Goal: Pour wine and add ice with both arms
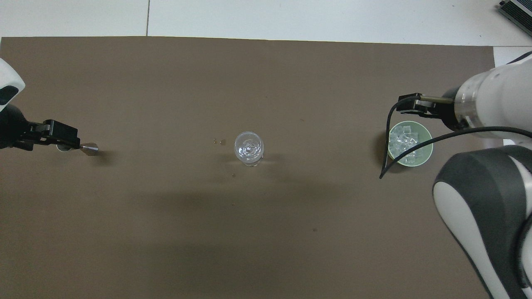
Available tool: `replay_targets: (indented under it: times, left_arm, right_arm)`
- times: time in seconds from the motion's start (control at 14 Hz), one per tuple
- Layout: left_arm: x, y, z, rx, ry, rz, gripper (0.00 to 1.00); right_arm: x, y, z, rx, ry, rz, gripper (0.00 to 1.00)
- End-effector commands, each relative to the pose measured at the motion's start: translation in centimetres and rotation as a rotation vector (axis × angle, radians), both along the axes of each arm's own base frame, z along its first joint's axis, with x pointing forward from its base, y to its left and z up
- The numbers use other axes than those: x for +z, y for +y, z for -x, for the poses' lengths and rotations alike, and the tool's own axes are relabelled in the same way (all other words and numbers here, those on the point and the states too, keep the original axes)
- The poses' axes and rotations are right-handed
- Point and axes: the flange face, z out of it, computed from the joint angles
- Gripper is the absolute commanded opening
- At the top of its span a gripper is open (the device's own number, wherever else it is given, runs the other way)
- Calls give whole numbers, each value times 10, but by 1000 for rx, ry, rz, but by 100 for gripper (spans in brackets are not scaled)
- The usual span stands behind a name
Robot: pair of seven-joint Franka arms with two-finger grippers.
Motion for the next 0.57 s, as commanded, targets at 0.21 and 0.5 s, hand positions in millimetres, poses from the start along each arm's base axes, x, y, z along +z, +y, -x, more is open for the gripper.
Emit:
replay_targets:
  times: [0.21,0.5]
  left_arm:
    - [2,1,5,-1,7,-18,100]
    - [1,-1,6,-9,17,-18,100]
  right_arm:
    - [31,-74,20,72,98,-23,100]
    - [32,-102,27,117,149,-36,100]
